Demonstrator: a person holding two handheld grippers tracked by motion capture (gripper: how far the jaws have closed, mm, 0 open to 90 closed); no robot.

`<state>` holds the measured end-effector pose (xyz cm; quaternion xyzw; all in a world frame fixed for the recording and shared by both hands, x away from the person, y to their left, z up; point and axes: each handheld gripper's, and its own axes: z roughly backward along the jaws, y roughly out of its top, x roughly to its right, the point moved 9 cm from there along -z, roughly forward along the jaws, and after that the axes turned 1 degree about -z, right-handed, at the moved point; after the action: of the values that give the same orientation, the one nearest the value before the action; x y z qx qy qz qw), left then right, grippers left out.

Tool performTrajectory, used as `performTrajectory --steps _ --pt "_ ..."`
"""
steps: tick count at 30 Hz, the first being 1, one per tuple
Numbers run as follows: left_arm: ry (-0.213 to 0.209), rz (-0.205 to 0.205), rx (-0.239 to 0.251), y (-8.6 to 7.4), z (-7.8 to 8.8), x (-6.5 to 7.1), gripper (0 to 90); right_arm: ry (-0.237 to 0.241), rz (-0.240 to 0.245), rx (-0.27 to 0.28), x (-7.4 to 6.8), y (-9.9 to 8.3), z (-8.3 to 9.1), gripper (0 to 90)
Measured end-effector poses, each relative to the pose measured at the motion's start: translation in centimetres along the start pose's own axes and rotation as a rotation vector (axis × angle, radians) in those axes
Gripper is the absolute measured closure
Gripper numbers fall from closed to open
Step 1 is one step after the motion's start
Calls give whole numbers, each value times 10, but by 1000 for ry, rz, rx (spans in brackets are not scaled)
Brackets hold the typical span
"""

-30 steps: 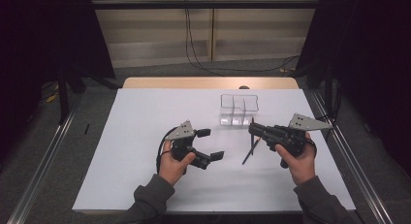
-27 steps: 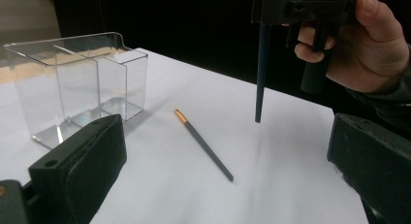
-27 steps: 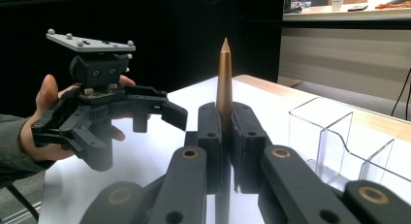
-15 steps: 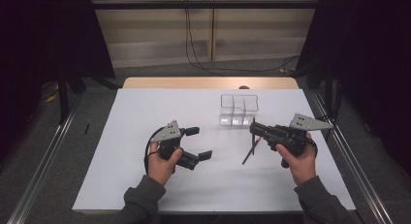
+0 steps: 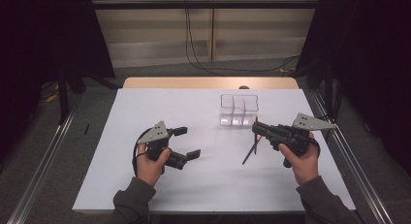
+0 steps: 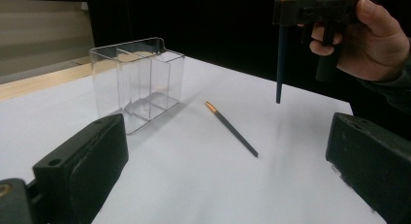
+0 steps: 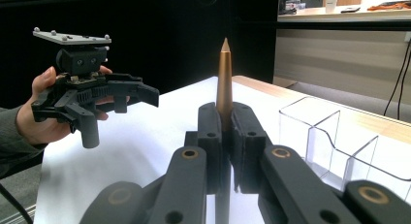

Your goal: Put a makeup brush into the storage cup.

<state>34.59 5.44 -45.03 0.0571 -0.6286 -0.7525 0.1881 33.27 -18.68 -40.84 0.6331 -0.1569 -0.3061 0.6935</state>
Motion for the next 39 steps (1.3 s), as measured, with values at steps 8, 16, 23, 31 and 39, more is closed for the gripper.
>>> performTrajectory --steps 8,16,23,31,39 --pt "32 2 -2 -2 17 -5 14 -1 -3 0 2 0 1 842" --pt "61 12 -10 -9 29 -11 16 -7 -1 7 4 2 3 842" --pt "74 10 -14 -11 40 -12 16 -19 -7 10 9 2 5 842" --pt "93 8 -15 -14 53 -14 17 -27 -12 20 15 5 4 842" --pt "118 18 -14 -18 61 -17 17 -32 -14 32 20 11 4 842"
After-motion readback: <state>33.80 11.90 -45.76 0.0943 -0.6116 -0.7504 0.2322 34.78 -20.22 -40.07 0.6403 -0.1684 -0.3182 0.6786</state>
